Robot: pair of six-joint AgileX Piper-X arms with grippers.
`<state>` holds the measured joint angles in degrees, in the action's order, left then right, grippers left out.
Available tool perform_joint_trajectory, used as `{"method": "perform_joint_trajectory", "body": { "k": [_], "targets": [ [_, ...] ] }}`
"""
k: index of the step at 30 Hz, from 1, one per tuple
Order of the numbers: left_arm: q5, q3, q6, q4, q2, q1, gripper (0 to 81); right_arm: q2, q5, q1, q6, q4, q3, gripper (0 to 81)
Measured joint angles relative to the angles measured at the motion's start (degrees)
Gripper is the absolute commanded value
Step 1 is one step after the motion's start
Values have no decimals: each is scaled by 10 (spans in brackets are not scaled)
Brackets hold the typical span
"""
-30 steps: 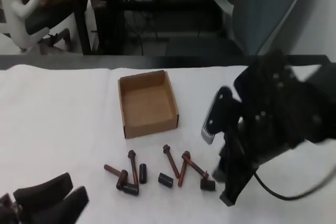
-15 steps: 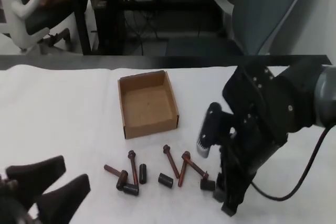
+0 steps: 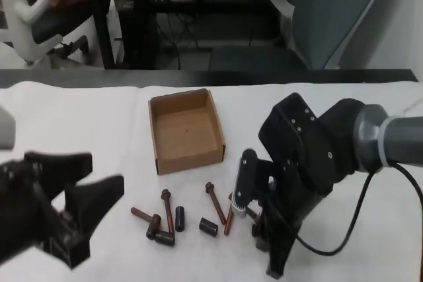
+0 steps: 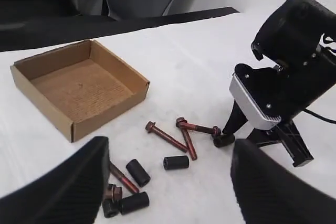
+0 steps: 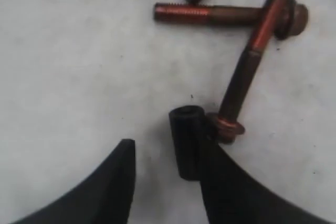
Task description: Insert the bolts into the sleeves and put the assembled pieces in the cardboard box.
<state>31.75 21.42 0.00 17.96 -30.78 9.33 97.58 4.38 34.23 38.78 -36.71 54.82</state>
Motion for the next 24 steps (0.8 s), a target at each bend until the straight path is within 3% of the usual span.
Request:
{"method": "perform_joint_trajectory", "body": {
  "k": [4,6,8,9,16,21,24],
  "targets": [
    [-3,27,10,0,-30,0,623,23,-2,0,2,15,3,351],
    [-5,33,23,0,-47,0,623,28,3,0,2,11,3,224],
    [-14,38,38,4,-64,0,623,28,8,0,4,0,4,42],
    [-22,42,51,11,-76,0,623,28,7,0,6,-2,4,0],
    [-65,88,133,88,-189,0,623,28,11,0,-7,-7,5,6],
    [-69,134,177,110,-258,3,623,18,16,1,-79,-23,6,6],
    [-106,176,239,138,-289,21,623,-17,40,1,-136,-33,6,6]
  ]
}}
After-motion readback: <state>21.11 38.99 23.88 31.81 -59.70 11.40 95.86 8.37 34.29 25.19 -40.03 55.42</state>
